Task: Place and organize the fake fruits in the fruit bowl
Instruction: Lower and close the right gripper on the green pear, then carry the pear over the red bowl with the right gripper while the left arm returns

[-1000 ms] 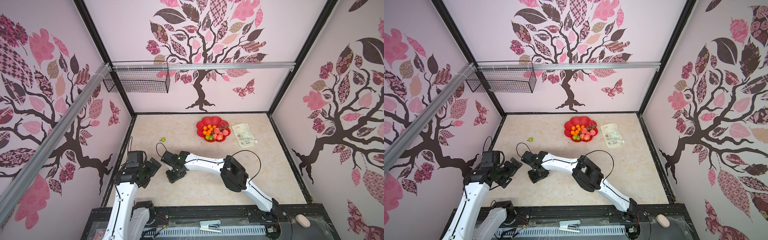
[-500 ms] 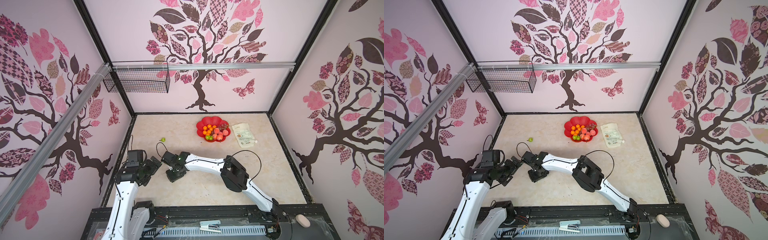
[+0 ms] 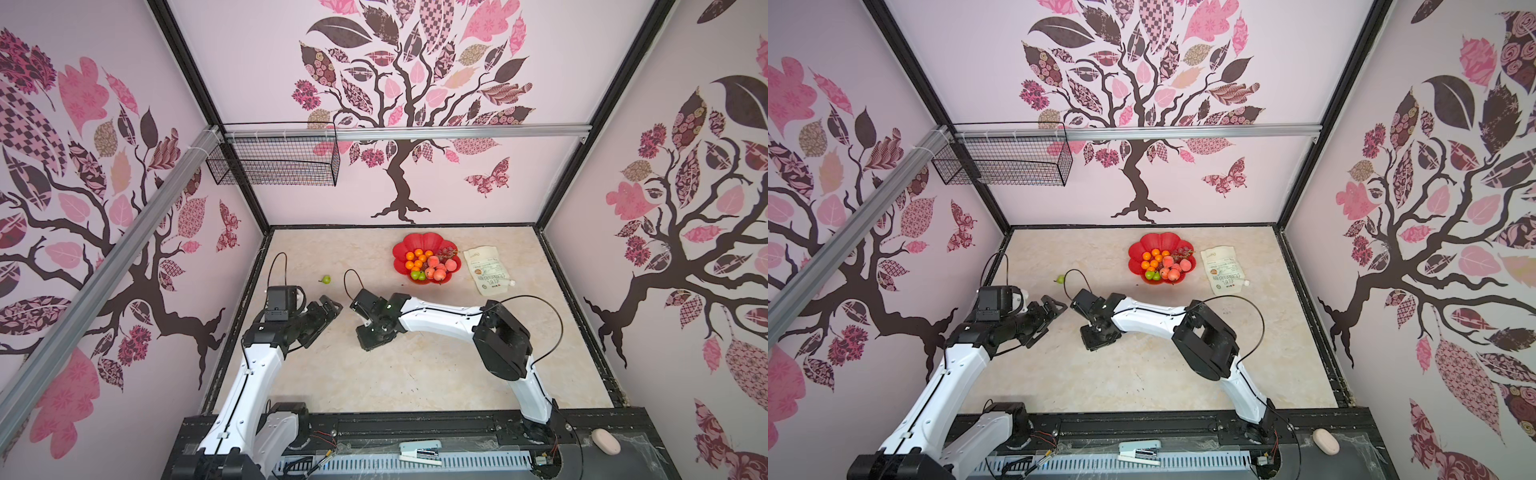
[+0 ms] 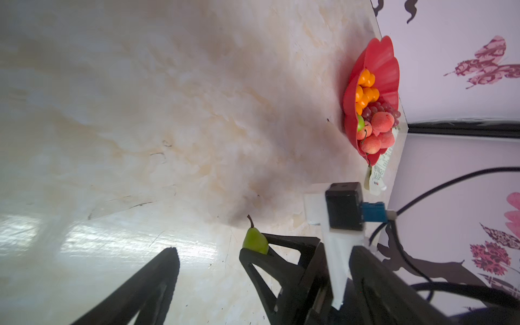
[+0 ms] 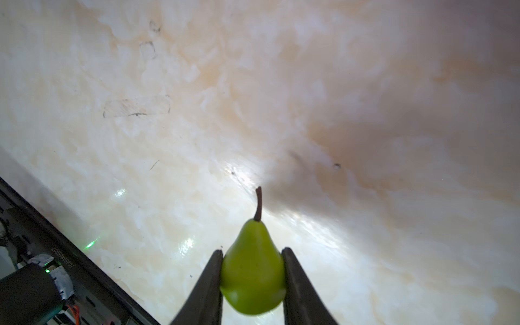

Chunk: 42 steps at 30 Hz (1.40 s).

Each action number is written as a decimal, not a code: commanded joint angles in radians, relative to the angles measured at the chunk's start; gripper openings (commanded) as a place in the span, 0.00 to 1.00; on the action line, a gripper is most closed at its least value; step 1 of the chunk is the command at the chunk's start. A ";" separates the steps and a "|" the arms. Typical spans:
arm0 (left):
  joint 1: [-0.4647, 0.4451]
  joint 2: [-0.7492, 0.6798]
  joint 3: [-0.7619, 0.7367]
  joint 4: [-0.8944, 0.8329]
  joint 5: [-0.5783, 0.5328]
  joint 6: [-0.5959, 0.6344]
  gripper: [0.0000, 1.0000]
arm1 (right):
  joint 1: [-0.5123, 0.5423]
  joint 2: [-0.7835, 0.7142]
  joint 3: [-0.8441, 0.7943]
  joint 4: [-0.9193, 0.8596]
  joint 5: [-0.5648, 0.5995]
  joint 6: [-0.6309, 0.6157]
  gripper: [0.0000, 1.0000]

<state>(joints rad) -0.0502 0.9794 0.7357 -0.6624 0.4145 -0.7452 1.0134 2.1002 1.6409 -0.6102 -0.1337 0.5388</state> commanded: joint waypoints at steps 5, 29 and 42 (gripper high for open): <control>-0.169 0.130 0.084 0.235 -0.029 -0.039 0.98 | -0.167 -0.167 -0.042 -0.034 0.065 -0.056 0.33; -0.373 0.636 0.486 0.369 0.012 0.059 0.98 | -0.523 -0.030 0.124 -0.069 0.073 -0.116 0.33; -0.376 0.711 0.530 0.333 0.015 0.078 0.98 | -0.536 0.095 0.207 -0.117 0.069 -0.132 0.33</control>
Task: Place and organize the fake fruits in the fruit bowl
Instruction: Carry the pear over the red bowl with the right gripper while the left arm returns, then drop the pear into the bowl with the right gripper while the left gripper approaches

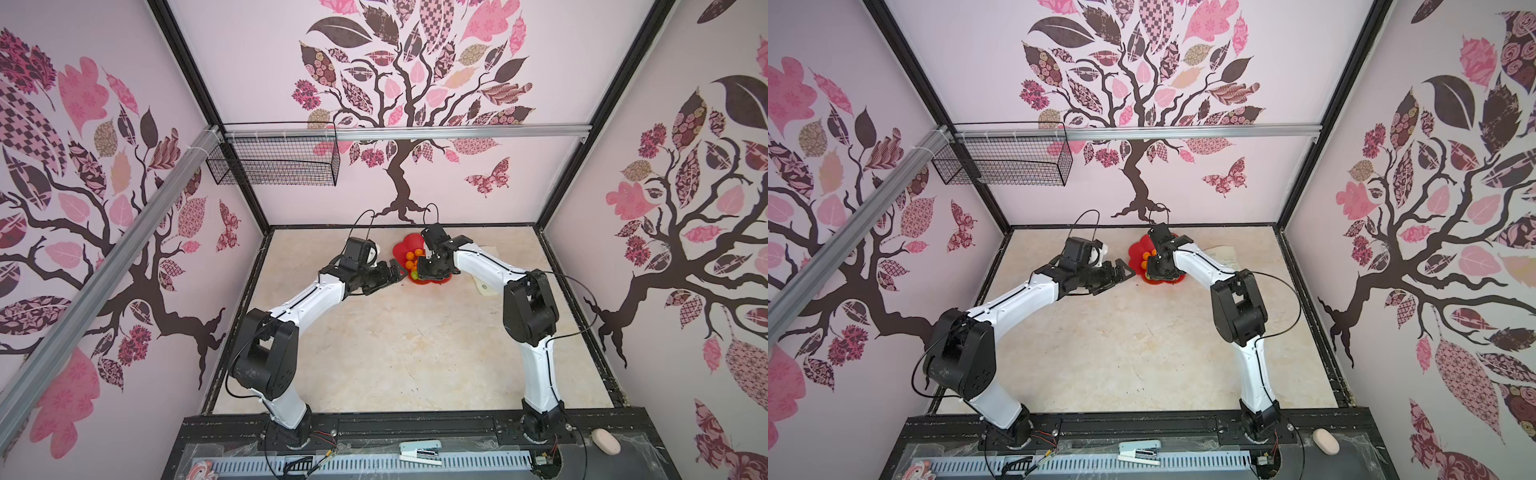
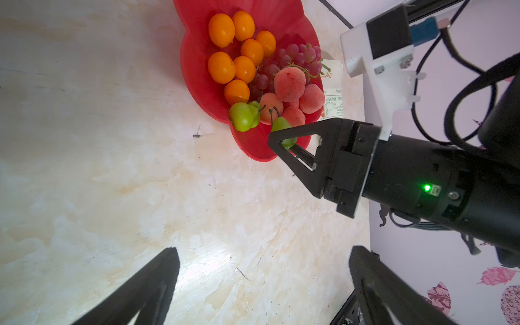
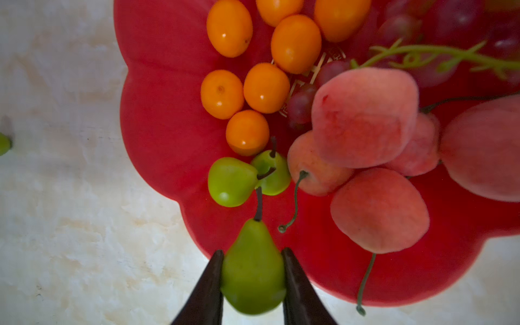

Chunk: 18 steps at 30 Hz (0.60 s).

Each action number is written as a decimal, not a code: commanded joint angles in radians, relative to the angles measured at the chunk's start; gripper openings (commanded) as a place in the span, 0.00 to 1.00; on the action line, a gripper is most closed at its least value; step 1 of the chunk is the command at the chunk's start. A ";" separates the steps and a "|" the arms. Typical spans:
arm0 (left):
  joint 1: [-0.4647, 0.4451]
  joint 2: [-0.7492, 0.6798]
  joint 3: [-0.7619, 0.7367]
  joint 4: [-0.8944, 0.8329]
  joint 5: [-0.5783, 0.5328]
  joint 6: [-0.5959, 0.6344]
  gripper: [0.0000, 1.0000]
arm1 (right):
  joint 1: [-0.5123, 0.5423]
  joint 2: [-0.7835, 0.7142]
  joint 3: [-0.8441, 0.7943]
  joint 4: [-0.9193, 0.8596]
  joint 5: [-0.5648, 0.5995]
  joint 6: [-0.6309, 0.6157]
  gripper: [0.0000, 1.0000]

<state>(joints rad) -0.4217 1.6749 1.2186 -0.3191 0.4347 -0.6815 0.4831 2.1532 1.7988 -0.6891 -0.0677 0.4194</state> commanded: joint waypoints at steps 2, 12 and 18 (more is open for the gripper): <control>-0.003 0.027 0.061 -0.035 -0.014 0.019 0.97 | -0.007 0.051 0.053 -0.036 0.006 -0.013 0.33; -0.005 0.037 0.066 -0.054 -0.014 0.034 0.97 | -0.009 0.084 0.073 -0.044 0.007 -0.017 0.36; -0.005 0.032 0.067 -0.064 -0.036 0.037 0.98 | -0.011 0.077 0.081 -0.049 0.015 -0.019 0.41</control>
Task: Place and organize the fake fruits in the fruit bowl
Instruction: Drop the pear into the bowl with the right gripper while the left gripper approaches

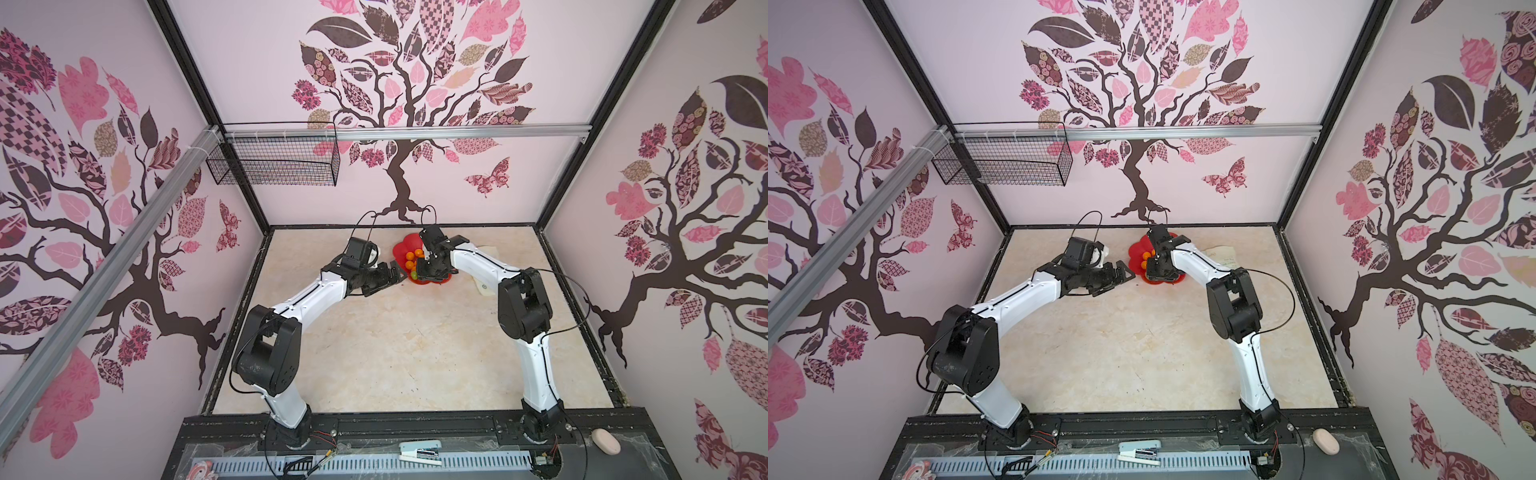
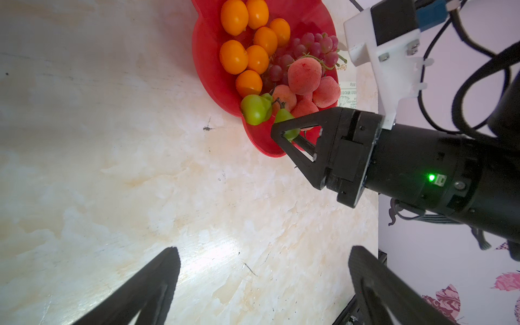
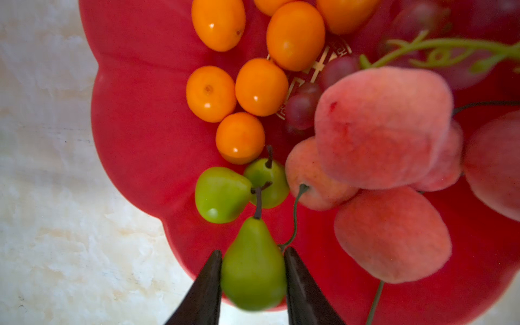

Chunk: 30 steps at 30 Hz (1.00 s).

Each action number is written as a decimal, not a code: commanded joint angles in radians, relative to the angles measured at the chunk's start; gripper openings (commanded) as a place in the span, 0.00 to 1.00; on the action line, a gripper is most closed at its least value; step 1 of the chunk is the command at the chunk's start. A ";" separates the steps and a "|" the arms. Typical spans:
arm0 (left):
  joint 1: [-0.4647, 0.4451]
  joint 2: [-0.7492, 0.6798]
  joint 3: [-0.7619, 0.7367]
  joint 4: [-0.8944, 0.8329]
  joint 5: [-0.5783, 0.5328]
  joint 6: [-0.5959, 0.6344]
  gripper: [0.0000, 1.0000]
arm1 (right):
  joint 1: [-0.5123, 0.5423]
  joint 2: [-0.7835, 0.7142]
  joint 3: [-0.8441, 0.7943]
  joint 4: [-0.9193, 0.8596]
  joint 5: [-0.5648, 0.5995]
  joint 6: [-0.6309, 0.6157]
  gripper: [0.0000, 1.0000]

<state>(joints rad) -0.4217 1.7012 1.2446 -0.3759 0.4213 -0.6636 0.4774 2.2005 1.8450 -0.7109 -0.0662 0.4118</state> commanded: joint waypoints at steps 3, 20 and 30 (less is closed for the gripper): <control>-0.004 -0.004 0.042 -0.022 -0.052 0.031 0.98 | -0.006 0.009 0.034 -0.026 0.027 -0.013 0.42; 0.103 -0.132 0.024 -0.177 -0.373 0.092 0.98 | 0.014 -0.257 -0.148 0.169 -0.064 0.020 0.44; 0.301 -0.085 0.059 -0.265 -0.483 0.066 0.91 | 0.148 -0.285 -0.153 0.228 -0.049 0.046 0.45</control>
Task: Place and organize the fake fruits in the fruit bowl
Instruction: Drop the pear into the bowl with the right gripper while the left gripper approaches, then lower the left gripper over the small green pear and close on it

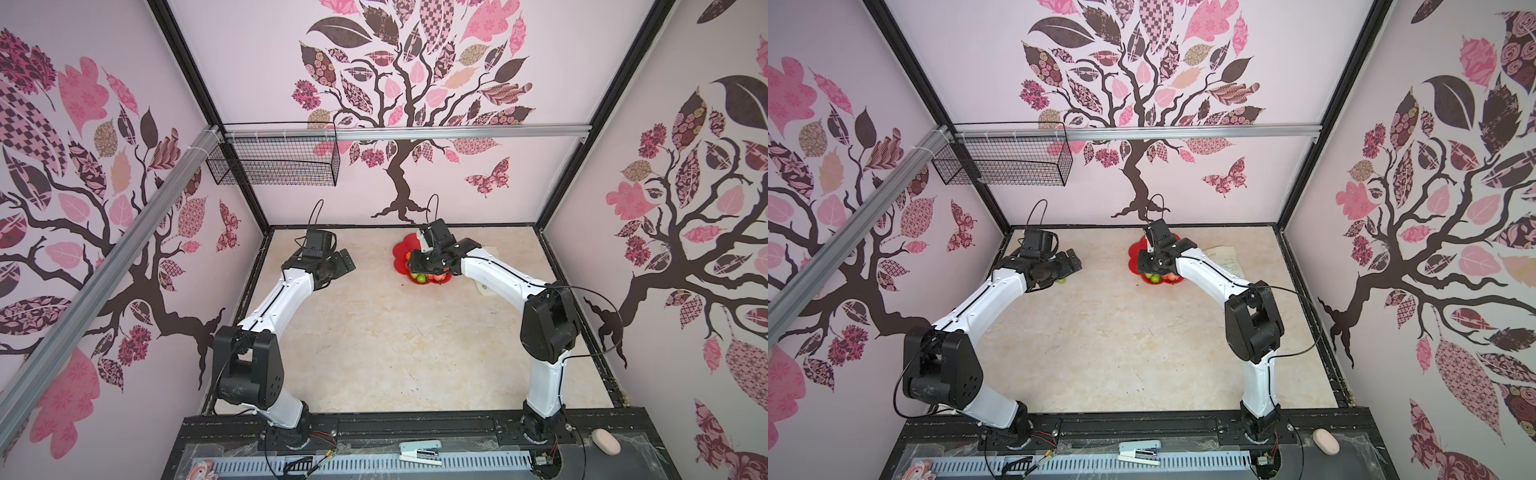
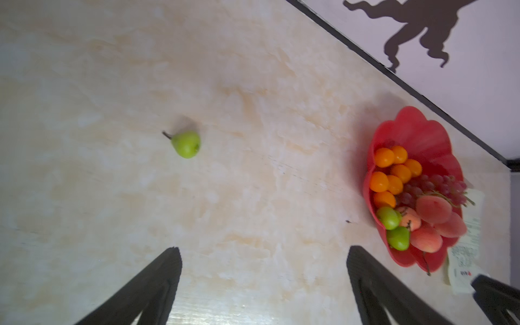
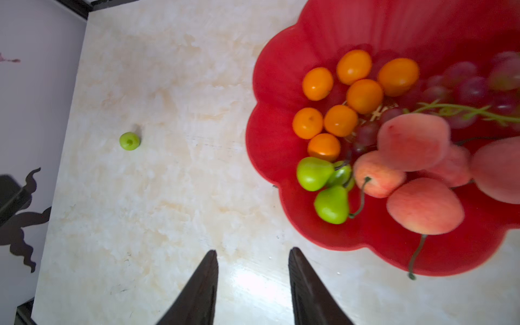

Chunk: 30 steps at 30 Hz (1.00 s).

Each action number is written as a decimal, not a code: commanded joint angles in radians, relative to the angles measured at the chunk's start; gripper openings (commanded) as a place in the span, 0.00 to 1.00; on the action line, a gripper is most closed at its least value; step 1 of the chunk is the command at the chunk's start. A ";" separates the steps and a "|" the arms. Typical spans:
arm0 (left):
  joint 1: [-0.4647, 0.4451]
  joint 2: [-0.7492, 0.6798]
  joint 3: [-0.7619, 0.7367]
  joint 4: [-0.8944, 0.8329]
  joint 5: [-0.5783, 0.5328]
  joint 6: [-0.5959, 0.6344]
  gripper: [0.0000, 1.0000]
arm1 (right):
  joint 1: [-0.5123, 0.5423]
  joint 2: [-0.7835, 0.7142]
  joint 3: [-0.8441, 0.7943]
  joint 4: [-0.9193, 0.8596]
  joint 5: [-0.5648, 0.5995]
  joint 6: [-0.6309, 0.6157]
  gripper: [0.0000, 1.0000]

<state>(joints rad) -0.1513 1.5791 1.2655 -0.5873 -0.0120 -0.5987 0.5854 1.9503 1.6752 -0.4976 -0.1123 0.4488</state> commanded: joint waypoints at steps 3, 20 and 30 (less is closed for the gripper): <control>0.075 0.090 0.077 -0.078 -0.056 0.032 0.85 | 0.070 -0.031 0.035 0.015 -0.014 0.017 0.44; 0.124 0.404 0.389 -0.211 -0.014 0.426 0.65 | 0.189 -0.108 -0.074 0.173 -0.085 0.056 0.45; 0.125 0.542 0.495 -0.265 0.034 0.527 0.62 | 0.197 -0.144 -0.094 0.152 -0.067 0.037 0.45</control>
<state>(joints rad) -0.0277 2.0930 1.6886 -0.8181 -0.0017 -0.1253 0.7891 1.8671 1.5951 -0.3389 -0.1940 0.4965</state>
